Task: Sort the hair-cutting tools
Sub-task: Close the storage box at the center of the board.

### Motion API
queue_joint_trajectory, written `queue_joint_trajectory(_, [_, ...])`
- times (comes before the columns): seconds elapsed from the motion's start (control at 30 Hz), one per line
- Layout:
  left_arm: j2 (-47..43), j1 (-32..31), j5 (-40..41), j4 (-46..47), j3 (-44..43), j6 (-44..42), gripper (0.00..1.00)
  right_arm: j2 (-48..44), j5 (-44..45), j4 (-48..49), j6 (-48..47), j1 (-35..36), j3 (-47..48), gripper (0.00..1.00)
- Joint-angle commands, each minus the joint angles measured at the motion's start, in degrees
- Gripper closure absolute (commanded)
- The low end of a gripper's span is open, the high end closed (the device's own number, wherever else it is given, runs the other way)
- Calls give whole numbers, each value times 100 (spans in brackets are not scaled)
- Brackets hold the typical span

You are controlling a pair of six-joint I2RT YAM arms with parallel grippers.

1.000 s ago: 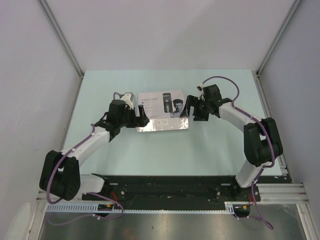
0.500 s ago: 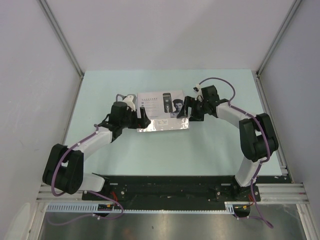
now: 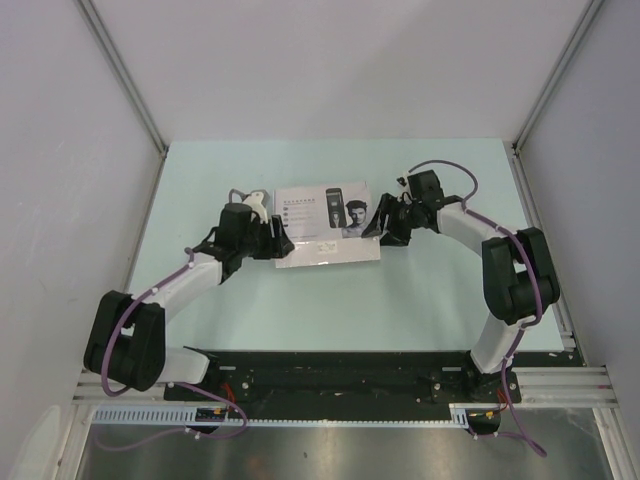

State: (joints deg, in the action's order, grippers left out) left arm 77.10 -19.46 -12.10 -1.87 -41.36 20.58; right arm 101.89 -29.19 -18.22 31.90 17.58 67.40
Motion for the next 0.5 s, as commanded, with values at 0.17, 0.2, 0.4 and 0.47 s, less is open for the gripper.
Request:
queue_joint_trajectory(0.17, [-213, -119, -794, -305, -715, 306, 34, -196, -666, -630, 852, 61, 555, 50])
queue_joint_trajectory(0.2, [-222, -128, -820, -331, -741, 315, 34, -195, -702, -656, 888, 44, 590, 50])
queue_joint_trajectory(0.4, [-230, -128, -917, -472, -891, 377, 34, -187, -764, -832, 1099, 26, 661, 54])
queue_joint_trajectory(0.47, [-222, -119, -865, -499, -882, 351, 35, -169, -685, -946, 1073, 17, 670, 55])
